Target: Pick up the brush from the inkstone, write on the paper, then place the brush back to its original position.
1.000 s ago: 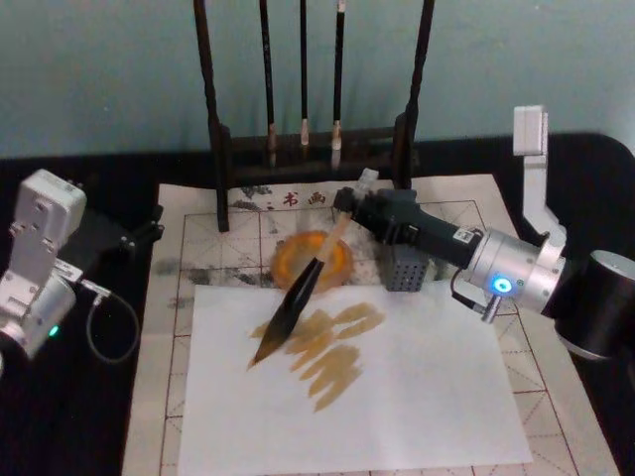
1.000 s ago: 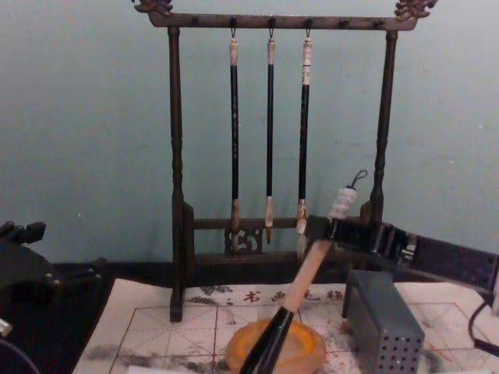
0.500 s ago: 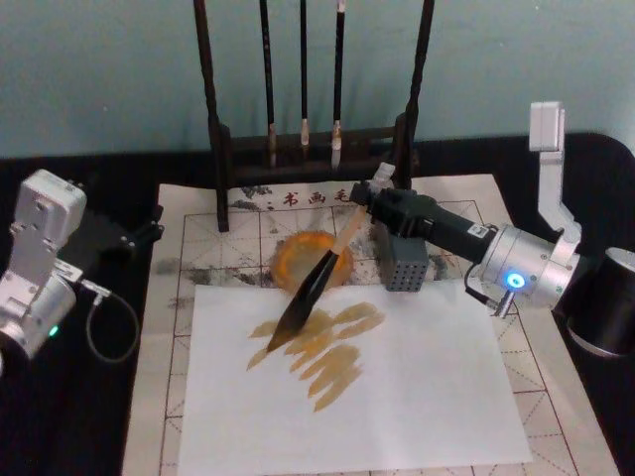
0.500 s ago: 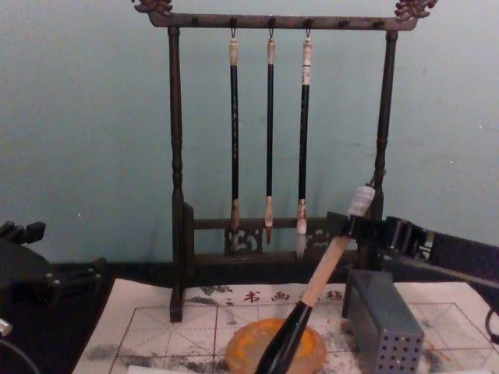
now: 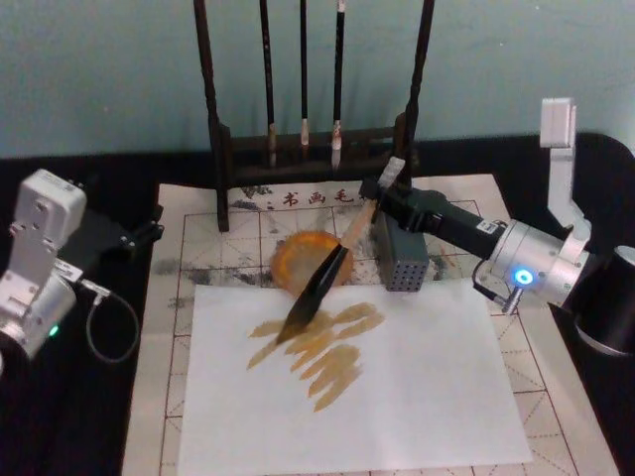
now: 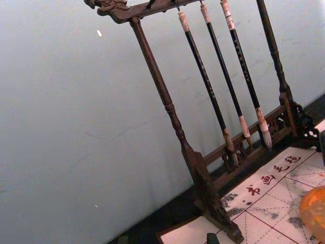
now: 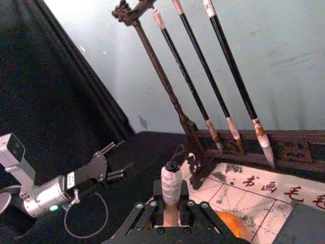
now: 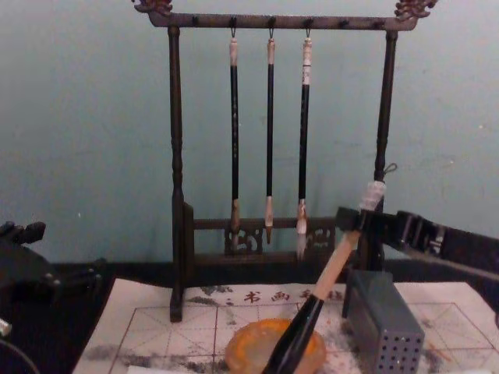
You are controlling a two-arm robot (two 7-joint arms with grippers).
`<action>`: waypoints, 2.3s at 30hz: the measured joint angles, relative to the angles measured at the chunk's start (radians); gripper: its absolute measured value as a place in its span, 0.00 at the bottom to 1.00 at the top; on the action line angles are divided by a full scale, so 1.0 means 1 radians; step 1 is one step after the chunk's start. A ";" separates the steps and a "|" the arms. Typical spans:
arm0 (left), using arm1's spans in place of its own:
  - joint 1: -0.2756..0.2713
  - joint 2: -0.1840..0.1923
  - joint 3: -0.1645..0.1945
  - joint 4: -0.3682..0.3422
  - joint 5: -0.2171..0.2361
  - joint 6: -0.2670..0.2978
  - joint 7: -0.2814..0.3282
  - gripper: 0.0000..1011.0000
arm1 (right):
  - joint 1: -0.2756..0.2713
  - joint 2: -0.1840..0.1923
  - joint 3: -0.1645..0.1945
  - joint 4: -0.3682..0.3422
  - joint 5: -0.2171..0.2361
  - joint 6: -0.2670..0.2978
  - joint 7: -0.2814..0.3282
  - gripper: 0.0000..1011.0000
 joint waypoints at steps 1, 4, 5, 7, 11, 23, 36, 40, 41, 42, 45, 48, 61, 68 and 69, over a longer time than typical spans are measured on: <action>0.000 0.000 0.000 0.000 0.000 0.000 0.000 0.99 | -0.001 0.000 0.002 -0.002 0.002 0.000 0.000 0.18; 0.000 0.000 0.000 0.000 0.000 0.000 0.000 0.99 | -0.007 0.000 0.011 -0.008 0.016 0.000 0.001 0.18; 0.000 0.000 0.000 0.000 0.000 0.000 0.000 0.99 | -0.009 0.000 0.014 -0.010 0.022 -0.001 0.001 0.18; 0.000 0.000 0.000 0.000 0.000 0.000 0.000 0.99 | -0.011 -0.002 0.019 -0.012 0.029 -0.002 -0.001 0.18; 0.000 0.000 0.000 0.000 0.000 0.000 0.000 0.99 | -0.017 -0.006 0.027 -0.014 0.044 -0.006 -0.008 0.18; 0.000 0.000 0.000 0.000 0.000 0.000 0.000 0.99 | -0.021 -0.012 0.031 -0.016 0.060 -0.009 -0.022 0.18; 0.000 0.000 0.000 0.000 0.000 0.000 0.000 0.99 | -0.049 -0.054 0.076 -0.009 0.111 -0.044 -0.101 0.18; 0.000 0.000 0.000 0.000 0.000 0.000 0.000 0.99 | -0.050 -0.071 0.086 0.006 0.101 -0.070 -0.138 0.18; 0.000 0.000 0.000 0.000 0.000 0.000 0.000 0.99 | -0.050 -0.074 0.087 0.010 0.098 -0.074 -0.143 0.18; 0.000 0.000 0.000 0.000 0.000 0.000 0.000 0.99 | -0.050 -0.077 0.089 0.013 0.096 -0.077 -0.148 0.18; 0.000 0.000 0.000 0.000 0.000 0.000 0.000 0.99 | -0.049 -0.089 0.093 0.024 0.084 -0.088 -0.165 0.18; 0.000 0.000 0.000 0.000 0.000 0.000 0.000 0.99 | -0.049 -0.101 0.101 0.036 0.074 -0.097 -0.177 0.18; 0.000 0.000 0.000 0.000 0.000 0.000 0.000 0.99 | -0.057 -0.144 0.144 0.063 0.062 -0.117 -0.204 0.18; 0.000 0.000 0.000 0.000 0.000 0.000 0.000 0.99 | -0.060 -0.157 0.161 0.070 0.057 -0.117 -0.213 0.18; 0.000 0.000 0.000 0.000 0.000 0.000 0.000 0.99 | -0.061 -0.159 0.162 0.070 0.056 -0.117 -0.214 0.18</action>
